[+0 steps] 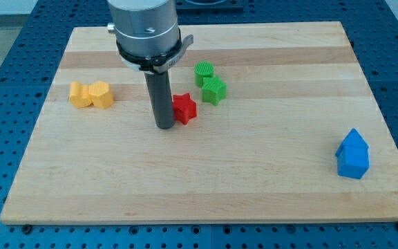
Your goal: Push the red star into the green star
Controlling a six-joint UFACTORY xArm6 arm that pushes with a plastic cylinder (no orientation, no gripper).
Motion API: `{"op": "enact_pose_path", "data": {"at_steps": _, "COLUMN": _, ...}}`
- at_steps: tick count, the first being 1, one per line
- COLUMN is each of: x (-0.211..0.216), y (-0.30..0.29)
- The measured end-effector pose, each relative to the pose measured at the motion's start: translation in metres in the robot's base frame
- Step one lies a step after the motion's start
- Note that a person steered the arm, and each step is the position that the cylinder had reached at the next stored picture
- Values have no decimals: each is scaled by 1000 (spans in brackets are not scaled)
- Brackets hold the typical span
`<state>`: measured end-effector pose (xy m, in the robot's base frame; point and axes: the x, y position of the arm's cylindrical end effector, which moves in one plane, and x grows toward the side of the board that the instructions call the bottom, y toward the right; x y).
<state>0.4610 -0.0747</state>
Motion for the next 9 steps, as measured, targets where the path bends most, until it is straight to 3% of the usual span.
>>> {"op": "enact_pose_path", "data": {"at_steps": 1, "x": 0, "y": 0}}
{"op": "enact_pose_path", "data": {"at_steps": 3, "x": 53, "y": 14}}
{"op": "enact_pose_path", "data": {"at_steps": 4, "x": 38, "y": 11}}
{"op": "enact_pose_path", "data": {"at_steps": 5, "x": -16, "y": 10}}
{"op": "enact_pose_path", "data": {"at_steps": 8, "x": -28, "y": 56}}
{"op": "enact_pose_path", "data": {"at_steps": 9, "x": 16, "y": 53}}
